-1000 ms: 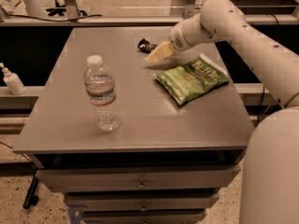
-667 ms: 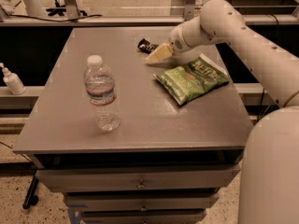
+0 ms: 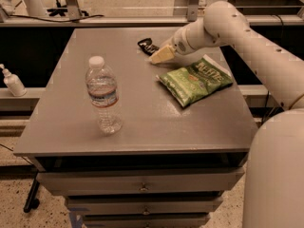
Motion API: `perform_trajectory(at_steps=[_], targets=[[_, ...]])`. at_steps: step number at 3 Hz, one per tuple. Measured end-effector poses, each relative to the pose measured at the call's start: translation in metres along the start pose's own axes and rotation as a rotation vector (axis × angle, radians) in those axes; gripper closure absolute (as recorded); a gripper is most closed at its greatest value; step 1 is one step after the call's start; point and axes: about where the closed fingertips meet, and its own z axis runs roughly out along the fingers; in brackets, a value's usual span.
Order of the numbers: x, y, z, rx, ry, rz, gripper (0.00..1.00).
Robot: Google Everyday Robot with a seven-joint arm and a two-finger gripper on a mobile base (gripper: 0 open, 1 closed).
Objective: Move rxbar chocolate near water bottle
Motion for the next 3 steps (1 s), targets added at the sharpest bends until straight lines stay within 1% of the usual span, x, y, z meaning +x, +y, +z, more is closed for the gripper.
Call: perform_trajectory(at_steps=[1, 2, 3], targets=[[-0.0007, 0.0001, -0.0005, 0.000, -0.001, -0.001, 0.85], [-0.0009, 0.0001, -0.0007, 0.000, -0.001, -0.001, 1.00], [-0.0010, 0.0001, -0.0008, 0.000, -0.001, -0.001, 1.00]])
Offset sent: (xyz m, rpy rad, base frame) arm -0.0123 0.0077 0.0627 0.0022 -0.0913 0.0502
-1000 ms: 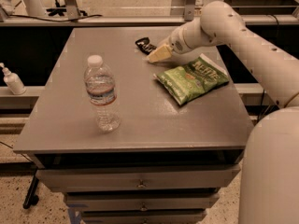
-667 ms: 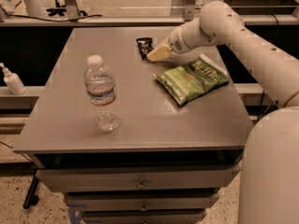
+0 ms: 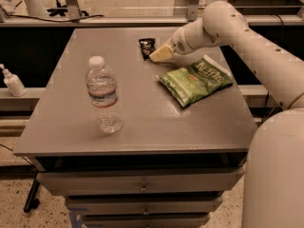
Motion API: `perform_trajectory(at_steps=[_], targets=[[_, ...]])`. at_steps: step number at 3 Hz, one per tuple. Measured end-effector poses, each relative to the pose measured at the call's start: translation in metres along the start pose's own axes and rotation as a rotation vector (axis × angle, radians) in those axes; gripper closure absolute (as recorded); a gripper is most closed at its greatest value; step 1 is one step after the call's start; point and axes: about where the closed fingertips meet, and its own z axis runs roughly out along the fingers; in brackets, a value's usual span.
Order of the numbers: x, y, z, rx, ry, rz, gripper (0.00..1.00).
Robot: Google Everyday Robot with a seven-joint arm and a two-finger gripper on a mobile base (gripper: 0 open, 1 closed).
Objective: Move rxbar chocolate near water bottle
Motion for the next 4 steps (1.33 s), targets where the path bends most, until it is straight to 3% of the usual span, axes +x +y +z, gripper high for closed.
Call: perform_trajectory(at_steps=[4], targets=[[-0.0003, 0.0003, -0.0003, 0.000, 0.000, -0.001, 1.00]])
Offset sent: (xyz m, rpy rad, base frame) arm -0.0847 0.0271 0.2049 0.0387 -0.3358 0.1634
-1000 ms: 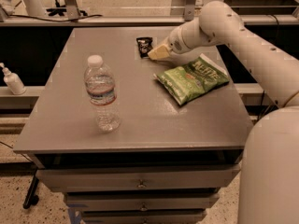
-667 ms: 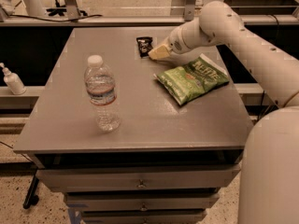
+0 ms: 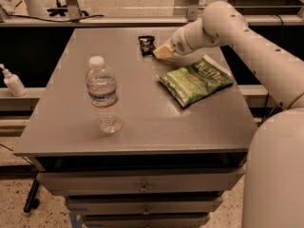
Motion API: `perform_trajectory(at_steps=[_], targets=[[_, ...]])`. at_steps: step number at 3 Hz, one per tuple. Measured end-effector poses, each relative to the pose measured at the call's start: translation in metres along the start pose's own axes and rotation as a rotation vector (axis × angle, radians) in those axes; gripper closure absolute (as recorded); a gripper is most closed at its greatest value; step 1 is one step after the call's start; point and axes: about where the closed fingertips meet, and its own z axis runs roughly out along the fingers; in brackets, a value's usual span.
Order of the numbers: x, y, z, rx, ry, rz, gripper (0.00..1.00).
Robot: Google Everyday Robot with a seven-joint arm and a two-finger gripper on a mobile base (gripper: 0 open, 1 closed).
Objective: Move rxbar chocolate near water bottle
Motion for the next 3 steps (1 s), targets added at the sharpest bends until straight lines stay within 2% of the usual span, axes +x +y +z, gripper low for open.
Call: perform_trajectory(at_steps=[1, 2, 3], targets=[[0.000, 0.000, 0.000, 0.000, 0.000, 0.000, 1.00], [-0.037, 0.008, -0.044, 0.061, -0.060, -0.083, 1.00], [-0.120, 0.025, -0.140, 0.194, -0.183, -0.272, 1.00]])
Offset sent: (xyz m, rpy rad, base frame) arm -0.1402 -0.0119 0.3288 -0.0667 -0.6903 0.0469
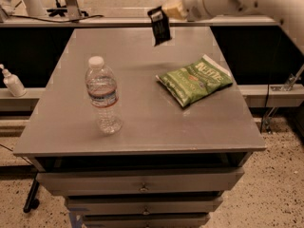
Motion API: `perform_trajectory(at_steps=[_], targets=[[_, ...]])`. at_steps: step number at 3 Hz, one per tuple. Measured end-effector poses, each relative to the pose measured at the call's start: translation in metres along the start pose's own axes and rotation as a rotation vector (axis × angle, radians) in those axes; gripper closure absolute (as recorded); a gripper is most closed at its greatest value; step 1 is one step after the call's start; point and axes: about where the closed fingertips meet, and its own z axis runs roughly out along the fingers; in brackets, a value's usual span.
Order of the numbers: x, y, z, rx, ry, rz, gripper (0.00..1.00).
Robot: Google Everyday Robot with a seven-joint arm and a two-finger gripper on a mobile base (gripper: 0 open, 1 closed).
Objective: Move rxbar chocolate near water bottle
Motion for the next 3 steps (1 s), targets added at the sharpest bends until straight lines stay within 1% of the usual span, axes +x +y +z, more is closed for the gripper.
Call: perform_trajectory(at_steps=[1, 2, 3], targets=[[-0.054, -0.005, -0.041, 0.034, -0.079, -0.066, 1.00], [-0.067, 0.021, -0.043, -0.033, -0.130, -0.047, 1.00], [-0.059, 0.064, -0.038, -0.141, -0.142, 0.006, 1.00]])
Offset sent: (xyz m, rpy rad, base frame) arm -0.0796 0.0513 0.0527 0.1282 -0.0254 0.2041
